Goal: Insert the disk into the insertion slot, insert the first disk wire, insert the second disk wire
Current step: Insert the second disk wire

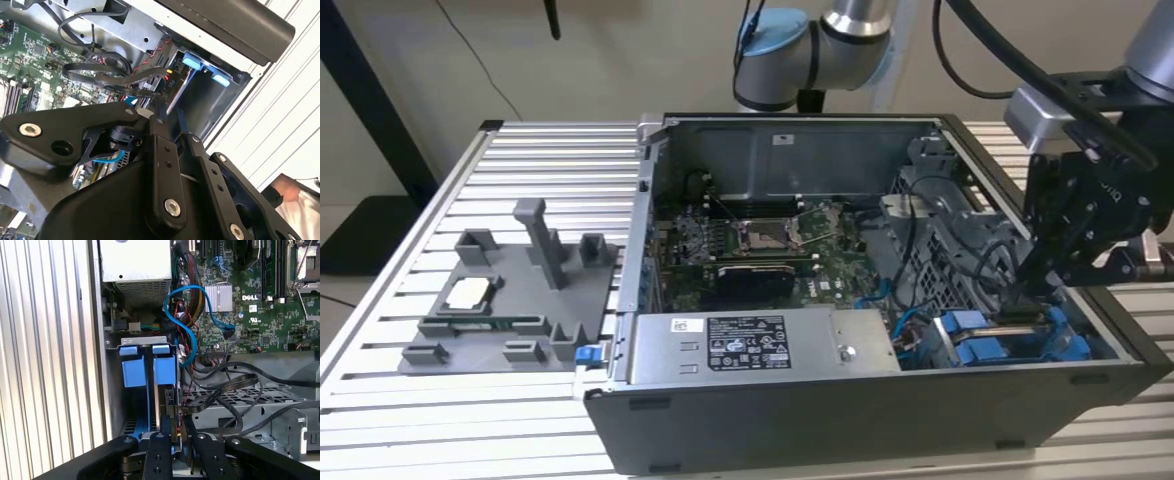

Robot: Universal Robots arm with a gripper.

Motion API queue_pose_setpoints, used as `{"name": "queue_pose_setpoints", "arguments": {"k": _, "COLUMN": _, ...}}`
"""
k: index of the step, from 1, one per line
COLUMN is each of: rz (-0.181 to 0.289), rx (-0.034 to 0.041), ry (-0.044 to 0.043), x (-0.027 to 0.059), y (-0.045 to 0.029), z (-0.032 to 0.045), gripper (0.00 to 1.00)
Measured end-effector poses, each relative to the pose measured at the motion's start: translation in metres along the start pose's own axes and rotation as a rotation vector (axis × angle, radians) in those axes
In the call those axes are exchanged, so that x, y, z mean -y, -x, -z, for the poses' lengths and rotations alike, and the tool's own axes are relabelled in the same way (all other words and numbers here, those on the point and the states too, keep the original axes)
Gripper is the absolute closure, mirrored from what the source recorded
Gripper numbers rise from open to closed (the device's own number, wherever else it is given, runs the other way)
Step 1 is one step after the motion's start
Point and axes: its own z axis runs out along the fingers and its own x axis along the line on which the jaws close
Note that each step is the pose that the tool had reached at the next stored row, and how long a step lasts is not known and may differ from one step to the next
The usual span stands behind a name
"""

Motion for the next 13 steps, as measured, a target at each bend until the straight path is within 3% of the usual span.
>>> {"name": "queue_pose_setpoints", "arguments": {"k": 13, "rz": 0.0, "rx": 0.0002, "ry": 0.0, "x": 0.0002, "y": 0.0002, "z": 0.0051, "gripper": 0.76}}
